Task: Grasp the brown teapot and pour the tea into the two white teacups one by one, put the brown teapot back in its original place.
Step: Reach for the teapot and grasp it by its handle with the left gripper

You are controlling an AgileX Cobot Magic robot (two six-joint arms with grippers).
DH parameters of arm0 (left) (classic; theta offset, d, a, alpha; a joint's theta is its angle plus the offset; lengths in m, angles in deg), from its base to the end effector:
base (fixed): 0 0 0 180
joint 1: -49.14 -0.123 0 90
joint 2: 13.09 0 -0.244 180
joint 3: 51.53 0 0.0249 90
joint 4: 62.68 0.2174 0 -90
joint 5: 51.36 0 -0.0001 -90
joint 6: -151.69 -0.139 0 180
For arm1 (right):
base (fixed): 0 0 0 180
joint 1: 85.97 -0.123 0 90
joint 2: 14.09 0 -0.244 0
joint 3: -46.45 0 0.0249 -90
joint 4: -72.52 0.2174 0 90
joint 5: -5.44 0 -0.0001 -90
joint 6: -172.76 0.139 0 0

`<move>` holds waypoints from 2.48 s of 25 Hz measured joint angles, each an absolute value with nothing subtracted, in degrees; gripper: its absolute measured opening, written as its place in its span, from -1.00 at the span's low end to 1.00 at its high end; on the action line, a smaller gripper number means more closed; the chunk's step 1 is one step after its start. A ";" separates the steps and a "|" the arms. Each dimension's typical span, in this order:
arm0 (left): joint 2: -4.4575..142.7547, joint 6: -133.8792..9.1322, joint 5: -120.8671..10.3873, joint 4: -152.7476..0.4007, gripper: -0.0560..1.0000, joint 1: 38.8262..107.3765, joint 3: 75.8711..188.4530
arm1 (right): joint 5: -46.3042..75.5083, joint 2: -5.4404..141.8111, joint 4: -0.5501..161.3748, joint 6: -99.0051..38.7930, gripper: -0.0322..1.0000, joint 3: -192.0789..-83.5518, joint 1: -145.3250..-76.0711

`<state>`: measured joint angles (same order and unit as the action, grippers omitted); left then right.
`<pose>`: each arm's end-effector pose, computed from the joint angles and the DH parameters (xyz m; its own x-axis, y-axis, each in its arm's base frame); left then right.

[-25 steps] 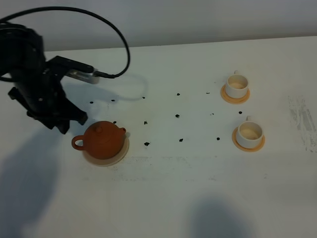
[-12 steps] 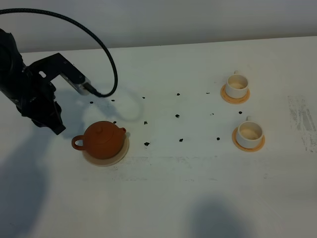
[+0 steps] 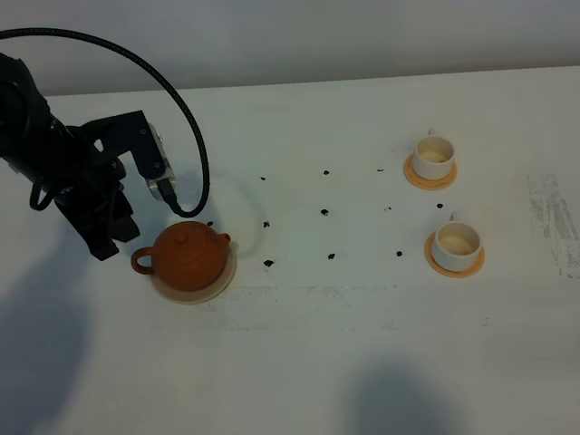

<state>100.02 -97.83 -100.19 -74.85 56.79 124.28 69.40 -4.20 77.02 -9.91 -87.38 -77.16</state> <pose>0.3288 -0.0664 0.1370 -0.3086 0.9164 -0.2548 0.9244 0.3521 0.1467 0.0471 0.0026 0.2376 -0.4944 0.0645 -0.8668 0.0865 0.9959 0.0247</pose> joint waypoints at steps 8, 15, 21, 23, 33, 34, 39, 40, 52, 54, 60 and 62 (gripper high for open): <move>100.16 -100.66 -105.01 -75.45 -0.32 56.79 124.28 | 69.40 -4.20 77.02 -9.91 -0.02 -87.38 -77.16; 100.85 -108.82 -104.70 -74.33 -0.32 56.79 124.28 | 69.40 -4.20 77.02 -9.91 -0.02 -87.38 -77.16; 103.40 -110.67 -103.08 -74.14 -0.32 56.79 124.28 | 69.40 -4.20 77.02 -9.91 -0.02 -87.38 -77.16; 104.19 -110.67 -102.43 -74.08 -0.32 56.79 124.28 | 69.40 -4.20 77.02 -9.91 -0.02 -87.38 -77.16; 104.98 -111.42 -100.80 -74.08 -0.32 56.79 124.28 | 69.40 -4.20 77.02 -9.91 -0.02 -87.38 -77.16; 105.21 -111.86 -100.80 -74.14 -0.32 56.79 124.28 | 69.40 -4.20 77.02 -9.91 -0.02 -87.38 -77.16; 105.52 -113.71 -100.29 -75.73 -0.32 56.91 124.28 | 69.40 -4.20 77.02 -9.91 -0.02 -87.38 -77.16; 105.56 -113.78 -100.16 -75.87 -0.32 56.97 124.28 | 69.40 -4.20 77.02 -9.91 -0.02 -87.38 -77.16; 105.71 -113.95 -100.01 -76.06 -0.32 57.07 124.28 | 69.40 -4.20 77.02 -9.91 -0.02 -87.38 -77.16; 105.85 -113.95 -100.01 -75.88 -0.32 57.07 124.28 | 69.40 -4.20 77.02 -9.91 -0.02 -87.38 -77.16; 106.55 -113.97 -100.01 -75.69 -0.32 57.07 124.28 | 69.40 -4.20 77.02 -9.91 -0.02 -87.38 -77.16; 106.61 -113.97 -100.01 -75.65 -0.32 57.07 124.28 | 69.40 -4.20 77.02 -9.91 -0.02 -87.38 -77.16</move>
<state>106.61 -113.97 -100.01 -75.65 57.07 124.28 69.40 -4.20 77.02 -9.91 -87.38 -77.16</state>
